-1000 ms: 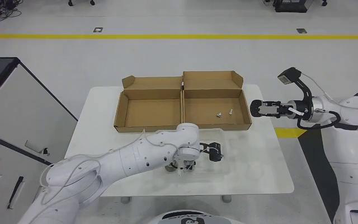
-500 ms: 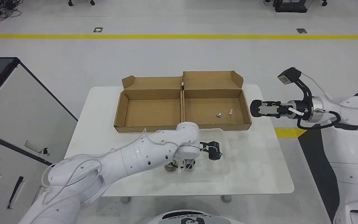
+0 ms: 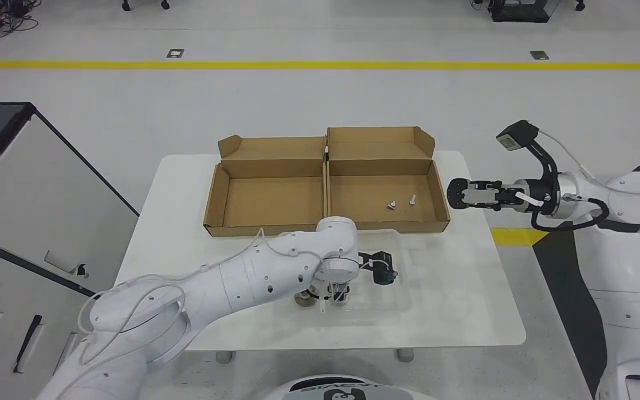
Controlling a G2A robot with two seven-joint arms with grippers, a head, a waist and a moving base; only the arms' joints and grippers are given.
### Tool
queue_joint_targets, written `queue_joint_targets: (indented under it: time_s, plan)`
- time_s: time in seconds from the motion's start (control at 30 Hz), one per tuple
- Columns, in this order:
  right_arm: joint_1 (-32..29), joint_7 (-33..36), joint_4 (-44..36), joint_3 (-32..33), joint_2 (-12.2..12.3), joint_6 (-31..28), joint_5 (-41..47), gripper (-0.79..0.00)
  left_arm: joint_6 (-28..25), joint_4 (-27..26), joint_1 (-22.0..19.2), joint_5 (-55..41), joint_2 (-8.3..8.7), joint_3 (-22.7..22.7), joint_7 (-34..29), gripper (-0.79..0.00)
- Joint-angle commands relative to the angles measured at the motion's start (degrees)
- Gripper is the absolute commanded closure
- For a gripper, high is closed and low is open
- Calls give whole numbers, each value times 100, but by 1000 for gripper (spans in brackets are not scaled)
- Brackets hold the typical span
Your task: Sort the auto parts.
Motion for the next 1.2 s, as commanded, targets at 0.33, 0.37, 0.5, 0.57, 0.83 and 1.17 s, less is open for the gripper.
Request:
queue_joint_targets:
  time_s: [0.33,0.37,0.5,0.57,0.83,1.17]
  plan:
    - [0,0,0,0,0,0,0,-785,-6,114,57,30,-50,0,5,-292]
    - [0,0,0,0,0,0,0,-785,-13,130,64,40,-58,0,13,-280]
    - [0,0,0,0,0,0,0,-785,-30,185,75,55,-89,0,30,-46]
    - [0,0,0,0,0,0,0,-785,-25,205,74,69,-103,0,25,0]
    - [0,0,0,0,0,0,0,-785,-26,171,-21,5,-116,0,27,0]
    - [0,0,0,0,0,0,0,-785,172,-609,-535,-593,152,0,-171,0]
